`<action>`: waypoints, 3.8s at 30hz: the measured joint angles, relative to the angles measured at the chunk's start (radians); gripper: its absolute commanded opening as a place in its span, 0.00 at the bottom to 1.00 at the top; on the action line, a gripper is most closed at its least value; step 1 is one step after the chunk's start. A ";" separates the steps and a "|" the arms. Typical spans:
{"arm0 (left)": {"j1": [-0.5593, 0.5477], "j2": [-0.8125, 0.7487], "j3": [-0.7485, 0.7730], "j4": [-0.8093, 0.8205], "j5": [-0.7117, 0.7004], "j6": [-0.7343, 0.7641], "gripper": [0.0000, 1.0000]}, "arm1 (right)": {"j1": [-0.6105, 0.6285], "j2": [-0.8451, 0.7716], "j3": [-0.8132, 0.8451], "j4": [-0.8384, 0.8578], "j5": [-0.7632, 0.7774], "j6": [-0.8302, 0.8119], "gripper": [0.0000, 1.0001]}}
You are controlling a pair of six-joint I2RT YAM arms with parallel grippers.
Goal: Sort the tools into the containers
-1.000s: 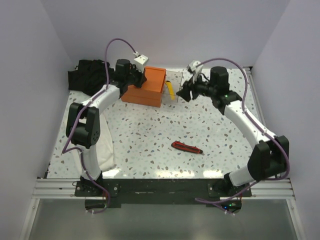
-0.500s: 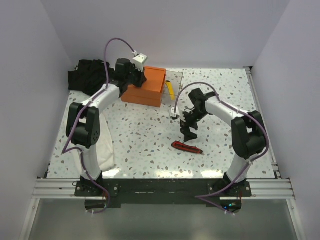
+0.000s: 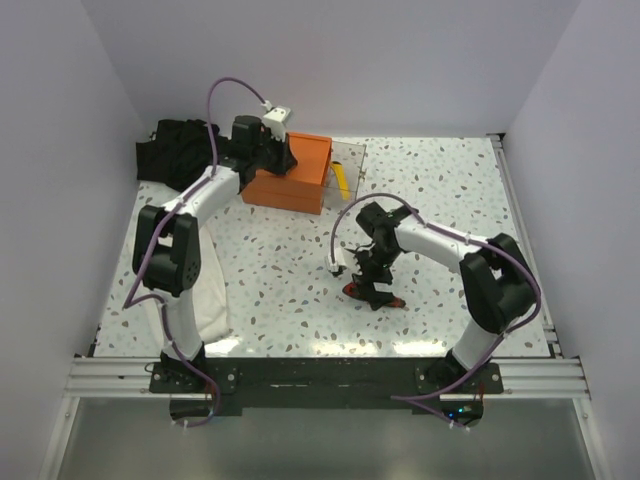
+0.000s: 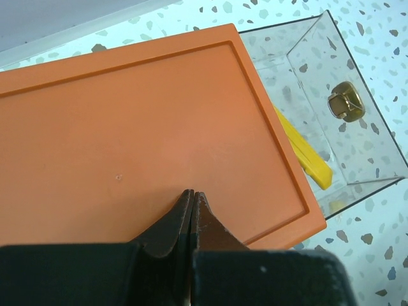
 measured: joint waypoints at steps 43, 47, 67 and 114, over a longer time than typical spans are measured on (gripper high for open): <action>-0.035 -0.332 0.057 -0.262 -0.195 0.281 0.00 | -0.196 -0.104 0.367 0.813 0.047 1.188 0.00; -0.035 -0.417 0.001 -0.229 -0.219 0.283 0.00 | -0.258 0.093 0.525 0.898 0.050 1.355 0.00; -0.035 -0.492 -0.146 -0.187 -0.260 0.290 0.00 | -0.243 0.341 0.628 0.901 0.174 1.429 0.60; -0.027 -0.140 -0.131 -0.060 -0.182 0.351 0.00 | -0.109 0.386 0.623 0.839 0.435 1.359 0.09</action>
